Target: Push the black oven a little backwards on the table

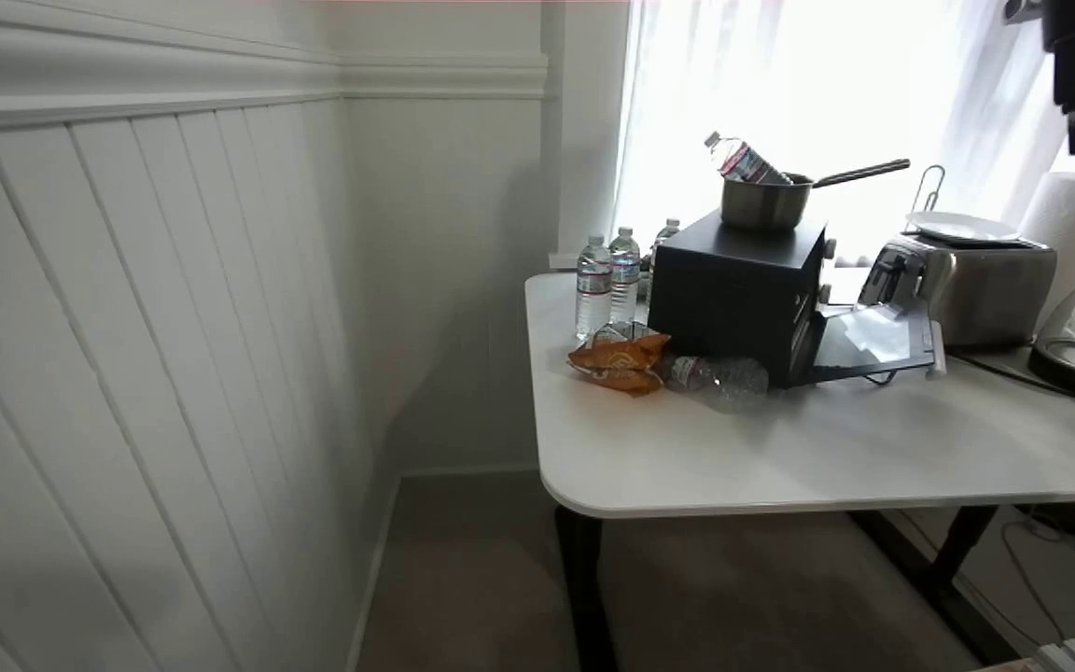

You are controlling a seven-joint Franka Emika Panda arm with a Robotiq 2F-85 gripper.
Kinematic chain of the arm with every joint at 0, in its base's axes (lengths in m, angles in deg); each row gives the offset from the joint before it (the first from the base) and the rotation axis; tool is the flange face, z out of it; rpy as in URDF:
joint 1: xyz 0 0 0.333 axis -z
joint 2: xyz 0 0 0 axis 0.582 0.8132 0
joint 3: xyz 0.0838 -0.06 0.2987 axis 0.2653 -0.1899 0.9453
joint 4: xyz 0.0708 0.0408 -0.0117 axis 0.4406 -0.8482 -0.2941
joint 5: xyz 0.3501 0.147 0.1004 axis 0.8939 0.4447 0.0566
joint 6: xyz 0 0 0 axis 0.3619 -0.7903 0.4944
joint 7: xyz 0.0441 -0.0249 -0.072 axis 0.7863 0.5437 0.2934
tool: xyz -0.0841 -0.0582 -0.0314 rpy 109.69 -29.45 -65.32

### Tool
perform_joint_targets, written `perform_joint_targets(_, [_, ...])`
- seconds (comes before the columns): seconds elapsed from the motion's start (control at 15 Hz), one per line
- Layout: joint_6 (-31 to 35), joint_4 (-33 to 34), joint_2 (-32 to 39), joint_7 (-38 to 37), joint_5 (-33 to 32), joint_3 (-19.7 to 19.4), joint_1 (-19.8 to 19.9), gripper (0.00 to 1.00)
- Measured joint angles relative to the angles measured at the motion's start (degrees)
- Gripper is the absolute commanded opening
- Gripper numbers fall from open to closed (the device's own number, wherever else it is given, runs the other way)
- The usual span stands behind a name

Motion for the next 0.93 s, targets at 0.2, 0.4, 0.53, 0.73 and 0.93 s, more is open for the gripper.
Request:
perform_joint_targets(0.2, [9.97, -5.24, 0.57, 1.19, -0.14, 3.79, -3.93, 1.00])
perform_joint_targets(0.4, [21.03, -9.11, 2.26, 4.97, -0.14, 5.55, -6.58, 1.00])
perform_joint_targets(0.53, [21.99, -9.49, 3.20, 5.06, -0.14, 5.63, -6.86, 1.00])
perform_joint_targets(0.73, [21.81, -9.20, 2.99, 5.06, -0.14, 5.40, -6.67, 1.00])
perform_joint_targets(0.93, [22.24, -9.24, 3.17, 5.06, -0.20, 5.40, -6.67, 1.00])
